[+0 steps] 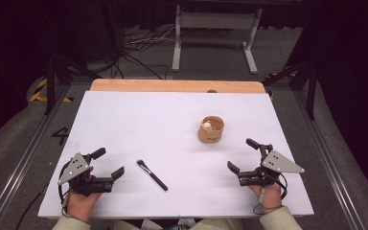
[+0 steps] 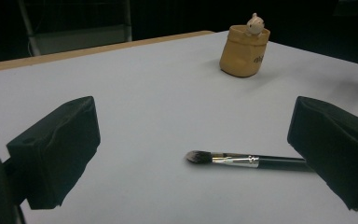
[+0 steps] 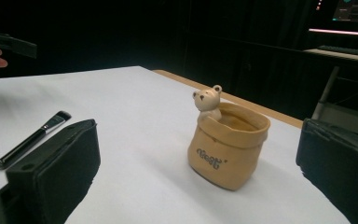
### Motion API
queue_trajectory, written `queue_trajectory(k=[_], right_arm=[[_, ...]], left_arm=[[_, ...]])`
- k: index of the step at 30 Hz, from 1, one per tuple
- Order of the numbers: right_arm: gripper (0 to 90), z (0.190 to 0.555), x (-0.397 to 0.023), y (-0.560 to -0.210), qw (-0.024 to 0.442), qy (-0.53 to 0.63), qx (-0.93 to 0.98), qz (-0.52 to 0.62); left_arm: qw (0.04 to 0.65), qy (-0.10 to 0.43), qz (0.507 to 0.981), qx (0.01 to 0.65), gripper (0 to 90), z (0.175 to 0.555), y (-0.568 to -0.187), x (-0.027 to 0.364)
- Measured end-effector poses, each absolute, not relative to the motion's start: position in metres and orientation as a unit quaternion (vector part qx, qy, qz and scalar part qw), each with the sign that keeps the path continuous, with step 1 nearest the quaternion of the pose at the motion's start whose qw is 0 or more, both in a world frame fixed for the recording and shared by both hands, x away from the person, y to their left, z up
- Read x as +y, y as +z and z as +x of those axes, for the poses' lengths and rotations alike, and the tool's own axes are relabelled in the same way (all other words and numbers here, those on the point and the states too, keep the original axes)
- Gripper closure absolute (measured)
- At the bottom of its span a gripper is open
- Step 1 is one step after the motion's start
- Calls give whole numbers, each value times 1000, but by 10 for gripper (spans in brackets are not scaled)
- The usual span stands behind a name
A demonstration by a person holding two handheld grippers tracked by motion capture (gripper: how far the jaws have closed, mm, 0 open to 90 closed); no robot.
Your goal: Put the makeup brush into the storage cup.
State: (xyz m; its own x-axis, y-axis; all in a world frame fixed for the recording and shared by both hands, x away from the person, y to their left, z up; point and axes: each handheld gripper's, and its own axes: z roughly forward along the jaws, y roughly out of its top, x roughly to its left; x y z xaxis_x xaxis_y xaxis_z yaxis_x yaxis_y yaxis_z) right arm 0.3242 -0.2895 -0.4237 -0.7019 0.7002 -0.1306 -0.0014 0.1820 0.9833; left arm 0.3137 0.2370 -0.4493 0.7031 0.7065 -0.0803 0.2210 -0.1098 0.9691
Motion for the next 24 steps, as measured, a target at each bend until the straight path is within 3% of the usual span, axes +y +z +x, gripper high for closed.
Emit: queue_trajectory(k=[24], right_arm=[[0, 341, -219, -408, 240, 608, 734, 186]], left_arm=[[577, 216, 715, 332, 31, 312, -448, 239]])
